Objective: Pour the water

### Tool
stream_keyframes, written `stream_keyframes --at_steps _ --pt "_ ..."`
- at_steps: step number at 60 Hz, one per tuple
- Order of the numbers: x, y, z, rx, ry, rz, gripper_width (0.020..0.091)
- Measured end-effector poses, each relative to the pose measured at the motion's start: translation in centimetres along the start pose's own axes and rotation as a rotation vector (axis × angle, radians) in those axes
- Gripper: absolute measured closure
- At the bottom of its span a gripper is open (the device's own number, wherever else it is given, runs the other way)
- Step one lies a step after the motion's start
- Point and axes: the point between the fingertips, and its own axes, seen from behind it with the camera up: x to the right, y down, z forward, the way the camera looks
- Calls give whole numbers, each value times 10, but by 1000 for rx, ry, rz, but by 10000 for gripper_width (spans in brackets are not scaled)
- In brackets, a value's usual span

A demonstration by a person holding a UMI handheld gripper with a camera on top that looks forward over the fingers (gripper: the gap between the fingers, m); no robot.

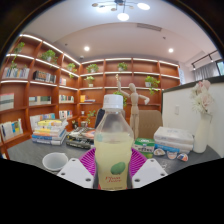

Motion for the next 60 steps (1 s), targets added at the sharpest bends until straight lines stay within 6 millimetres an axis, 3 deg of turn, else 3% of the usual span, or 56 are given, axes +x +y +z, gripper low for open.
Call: stream_keyframes --at_steps 5,6,14,28,32,39,41,46,60 --pt "6 7 4 13 -1 46 720" --pt "-3 7 2 14 5 48 720" --pt "8 31 13 -10 33 47 701" --pt "6 32 7 5 59 5 708" --pt "10 31 7 10 79 19 638" --pt "10 34 6 -14 87 14 576" --pt "12 38 4 -40 100 17 511" --pt "15 38 -8 -57 128 17 337" --pt "10 50 -75 -121 181 54 294"
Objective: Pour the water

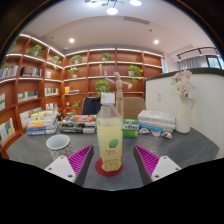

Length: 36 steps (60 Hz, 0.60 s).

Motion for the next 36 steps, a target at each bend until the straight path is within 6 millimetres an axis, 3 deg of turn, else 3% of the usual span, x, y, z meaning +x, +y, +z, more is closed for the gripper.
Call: stream_keyframes --at_steps 13,19,28,36 --pt "1 17 -54 -49 51 -29 280" --pt "6 11 -71 -27 87 -28 275" --pt "-1 7 -91 -20 62 -16 277" --pt "7 -3 -104 14 86 -22 277"
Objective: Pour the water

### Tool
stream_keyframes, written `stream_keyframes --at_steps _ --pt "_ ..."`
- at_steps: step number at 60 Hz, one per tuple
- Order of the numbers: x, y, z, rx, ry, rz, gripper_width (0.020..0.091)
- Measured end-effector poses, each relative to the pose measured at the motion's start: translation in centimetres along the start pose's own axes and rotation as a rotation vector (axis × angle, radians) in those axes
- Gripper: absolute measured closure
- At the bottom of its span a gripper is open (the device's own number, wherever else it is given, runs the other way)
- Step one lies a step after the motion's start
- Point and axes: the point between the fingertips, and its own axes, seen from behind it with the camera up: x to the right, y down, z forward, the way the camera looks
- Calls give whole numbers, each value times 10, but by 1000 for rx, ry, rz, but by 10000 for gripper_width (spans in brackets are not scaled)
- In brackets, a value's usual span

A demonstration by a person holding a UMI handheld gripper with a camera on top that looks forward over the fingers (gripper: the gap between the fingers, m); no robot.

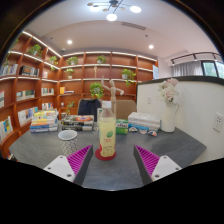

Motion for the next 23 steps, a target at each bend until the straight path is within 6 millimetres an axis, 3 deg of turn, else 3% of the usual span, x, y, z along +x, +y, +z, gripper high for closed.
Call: stream_keyframes --at_steps 23 --pt "-7 -23 -3 68 -18 1 278"
